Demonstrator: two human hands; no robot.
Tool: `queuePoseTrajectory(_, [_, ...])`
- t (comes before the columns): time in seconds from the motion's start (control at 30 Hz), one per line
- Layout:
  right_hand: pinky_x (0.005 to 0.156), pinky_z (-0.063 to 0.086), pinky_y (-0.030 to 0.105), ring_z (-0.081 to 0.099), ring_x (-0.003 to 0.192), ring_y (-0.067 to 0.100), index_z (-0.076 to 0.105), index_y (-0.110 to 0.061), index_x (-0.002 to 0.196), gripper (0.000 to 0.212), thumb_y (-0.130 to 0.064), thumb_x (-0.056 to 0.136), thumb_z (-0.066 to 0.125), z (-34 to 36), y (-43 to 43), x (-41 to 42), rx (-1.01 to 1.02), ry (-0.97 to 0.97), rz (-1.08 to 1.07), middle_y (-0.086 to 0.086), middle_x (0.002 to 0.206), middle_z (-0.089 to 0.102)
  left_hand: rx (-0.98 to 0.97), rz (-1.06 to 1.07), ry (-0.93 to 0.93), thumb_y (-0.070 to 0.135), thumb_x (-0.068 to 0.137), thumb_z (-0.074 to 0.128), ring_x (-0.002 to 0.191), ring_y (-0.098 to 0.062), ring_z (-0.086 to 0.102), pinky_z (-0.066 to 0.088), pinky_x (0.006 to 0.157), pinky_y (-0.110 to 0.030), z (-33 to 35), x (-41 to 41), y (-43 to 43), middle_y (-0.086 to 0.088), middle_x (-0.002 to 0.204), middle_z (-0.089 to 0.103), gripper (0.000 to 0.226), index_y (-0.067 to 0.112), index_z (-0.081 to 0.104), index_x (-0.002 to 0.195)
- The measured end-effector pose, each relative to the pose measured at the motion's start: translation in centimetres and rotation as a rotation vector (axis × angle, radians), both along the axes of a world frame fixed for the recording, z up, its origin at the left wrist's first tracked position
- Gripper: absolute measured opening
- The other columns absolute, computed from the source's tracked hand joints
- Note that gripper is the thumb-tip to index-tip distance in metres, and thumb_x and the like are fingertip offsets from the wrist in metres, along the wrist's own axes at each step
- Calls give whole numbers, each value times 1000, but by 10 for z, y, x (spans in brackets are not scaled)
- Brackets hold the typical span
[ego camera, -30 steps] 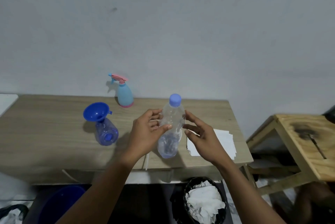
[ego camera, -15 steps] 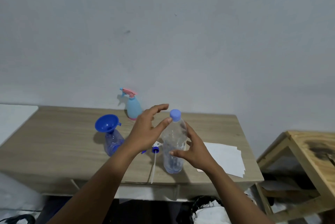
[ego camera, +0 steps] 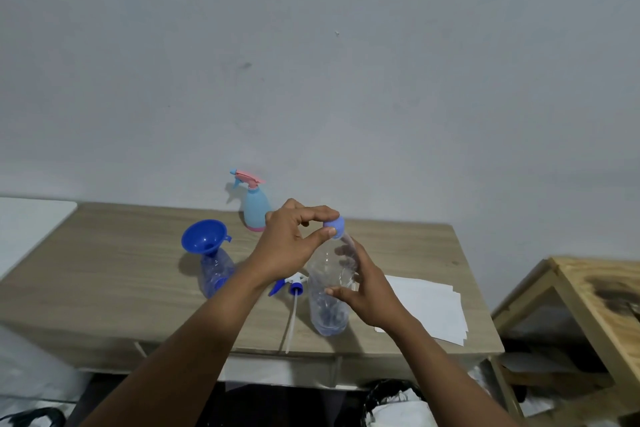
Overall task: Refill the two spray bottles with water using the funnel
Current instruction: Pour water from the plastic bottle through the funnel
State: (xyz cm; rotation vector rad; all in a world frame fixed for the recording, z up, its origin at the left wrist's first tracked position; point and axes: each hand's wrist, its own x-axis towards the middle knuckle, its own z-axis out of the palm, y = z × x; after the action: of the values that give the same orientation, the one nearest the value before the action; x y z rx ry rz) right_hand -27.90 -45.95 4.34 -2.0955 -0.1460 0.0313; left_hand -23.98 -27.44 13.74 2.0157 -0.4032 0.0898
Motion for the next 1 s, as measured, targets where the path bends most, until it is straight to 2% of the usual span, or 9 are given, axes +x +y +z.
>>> queuePoseTrajectory(0.13, [106,48,39,49,128,4,18,-51,151,98,-31,79,82,-1,3,-2,3,-10,-21,-19,138,50,-37,205,-81,62,63,74,95,-16,57,51,91,-45,1,-9,-15,18,95,62,23,58,67,85])
queuePoseTrajectory(0.23, [106,48,39,50,128,6,16,-52,151,99,-32,79,82,-1,1,-2,-1,-6,-17,-19,139,49,49,263,-147,53,66,82,85,-10,54,50,89,-47,2,-9,-24,21,84,54,20,44,67,77])
queuePoseTrajectory(0.33, [105,49,39,50,129,6,15,-53,150,98,-34,80,81,1,-1,-2,-10,-7,1,-20,140,48,75,165,-64,53,66,81,97,-8,59,49,94,-43,9,-3,-16,14,94,64,20,43,67,77])
queuePoseTrajectory(0.5, [105,49,38,50,129,4,16,-59,146,94,-36,80,79,0,-1,-3,-26,-25,27,-24,138,47,-42,-118,78,19,81,80,105,1,66,47,106,-41,19,0,-2,16,103,75,9,25,76,85])
queuePoseTrajectory(0.7, [104,49,38,50,128,6,16,-57,148,95,-34,80,80,0,0,0,-18,-16,7,-22,138,48,12,175,-75,66,59,74,97,-7,58,48,92,-46,5,-2,-17,22,92,71,23,53,70,78])
queuePoseTrajectory(0.77, [104,49,36,51,128,6,16,-60,145,95,-33,80,80,0,2,0,-17,-14,-5,-20,138,49,38,275,-93,72,54,73,95,-17,56,48,84,-35,3,-1,-22,15,90,67,25,53,66,69])
queuePoseTrajectory(0.87, [103,49,34,51,126,2,18,-55,148,96,-34,78,80,-2,2,-1,-10,-15,-20,-19,138,50,123,362,-136,72,53,75,93,-21,53,31,74,-13,5,-3,-28,8,87,60,32,47,60,65])
queuePoseTrajectory(0.93, [104,49,35,50,128,2,18,-50,151,97,-35,78,80,-4,2,-2,-4,-15,-19,-18,140,49,117,380,-166,76,53,71,90,-21,53,34,74,-16,2,-2,-30,8,84,59,36,44,58,64])
queuePoseTrajectory(1.0, [104,48,35,49,128,3,17,-49,151,97,-34,79,80,-4,2,-3,0,-18,-20,-18,141,49,79,388,-184,81,52,68,84,-19,57,48,74,-31,-2,-1,-29,10,81,62,42,42,57,63])
